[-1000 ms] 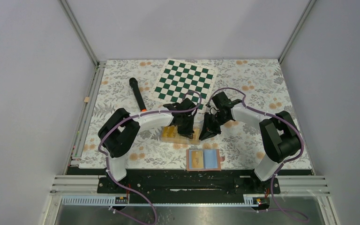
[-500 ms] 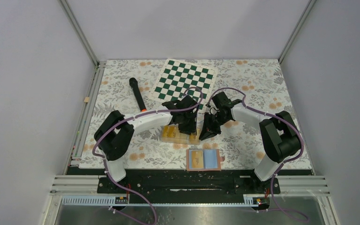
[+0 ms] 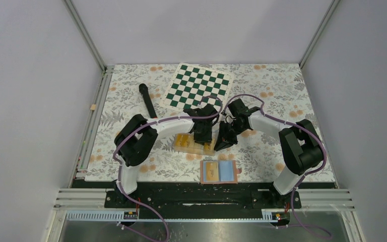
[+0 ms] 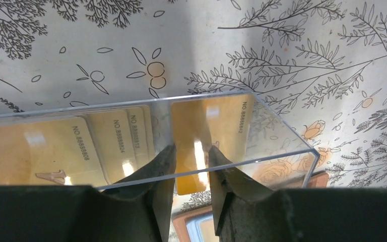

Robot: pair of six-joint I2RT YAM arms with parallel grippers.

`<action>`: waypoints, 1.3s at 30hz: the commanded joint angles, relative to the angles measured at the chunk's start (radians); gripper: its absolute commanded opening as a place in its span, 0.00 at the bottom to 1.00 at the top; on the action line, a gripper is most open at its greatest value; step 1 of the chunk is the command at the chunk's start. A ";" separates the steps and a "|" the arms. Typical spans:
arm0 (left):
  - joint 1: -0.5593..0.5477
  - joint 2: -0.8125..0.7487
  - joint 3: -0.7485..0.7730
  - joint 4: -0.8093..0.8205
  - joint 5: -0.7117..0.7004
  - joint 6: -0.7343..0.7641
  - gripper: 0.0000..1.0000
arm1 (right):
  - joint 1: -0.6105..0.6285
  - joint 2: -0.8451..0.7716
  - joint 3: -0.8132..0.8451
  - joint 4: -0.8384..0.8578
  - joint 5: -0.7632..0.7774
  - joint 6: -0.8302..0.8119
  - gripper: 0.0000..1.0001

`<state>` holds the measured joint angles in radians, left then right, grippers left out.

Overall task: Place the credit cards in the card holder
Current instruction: Pick up the credit card from the storage box.

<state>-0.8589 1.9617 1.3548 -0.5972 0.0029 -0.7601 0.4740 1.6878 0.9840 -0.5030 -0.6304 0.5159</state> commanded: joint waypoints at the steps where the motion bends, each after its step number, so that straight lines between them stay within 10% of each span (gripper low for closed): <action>1: -0.009 0.068 0.006 0.040 0.035 -0.010 0.27 | 0.012 0.016 0.000 -0.008 0.002 -0.033 0.00; 10: -0.008 -0.052 -0.104 0.228 0.177 -0.062 0.01 | 0.012 0.021 -0.002 -0.007 -0.014 -0.038 0.00; 39: 0.028 -0.176 -0.200 0.354 0.377 -0.053 0.01 | 0.012 0.016 0.031 -0.038 0.016 -0.042 0.00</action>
<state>-0.8154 1.8072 1.1679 -0.3000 0.3134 -0.8059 0.4732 1.6878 0.9848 -0.5877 -0.6376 0.5076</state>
